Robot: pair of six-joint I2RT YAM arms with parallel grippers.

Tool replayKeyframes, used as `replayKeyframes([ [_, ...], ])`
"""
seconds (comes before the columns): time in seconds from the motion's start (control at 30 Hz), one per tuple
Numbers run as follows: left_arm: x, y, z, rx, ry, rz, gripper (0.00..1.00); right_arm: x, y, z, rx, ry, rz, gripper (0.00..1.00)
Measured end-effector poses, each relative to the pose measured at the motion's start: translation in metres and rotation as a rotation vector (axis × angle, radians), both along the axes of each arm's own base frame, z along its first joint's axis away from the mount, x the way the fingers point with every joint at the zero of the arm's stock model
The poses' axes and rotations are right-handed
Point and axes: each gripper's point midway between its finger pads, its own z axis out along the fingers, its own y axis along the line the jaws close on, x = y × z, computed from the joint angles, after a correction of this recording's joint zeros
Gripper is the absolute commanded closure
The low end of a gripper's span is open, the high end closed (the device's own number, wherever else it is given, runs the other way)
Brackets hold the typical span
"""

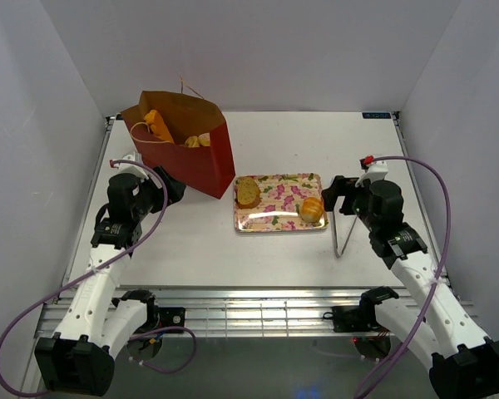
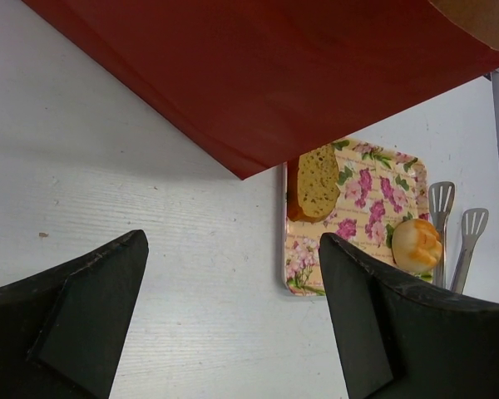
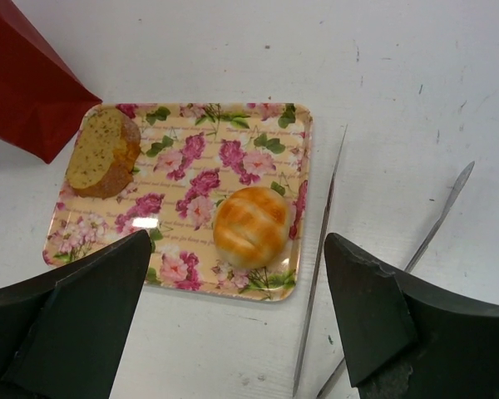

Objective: Place the fake bread into the paper bag

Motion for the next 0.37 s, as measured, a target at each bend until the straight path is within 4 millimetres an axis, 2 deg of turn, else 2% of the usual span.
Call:
replayKeyframes([
  [0.17,0.000,0.000,-0.001,0.001,0.003,0.001,0.06,0.003,-0.001,-0.013,-0.012,0.044,-0.015,0.10],
  [0.37,0.001,0.001,-0.001,0.002,0.005,0.003,0.06,0.003,-0.004,-0.009,-0.011,0.029,-0.030,0.10],
])
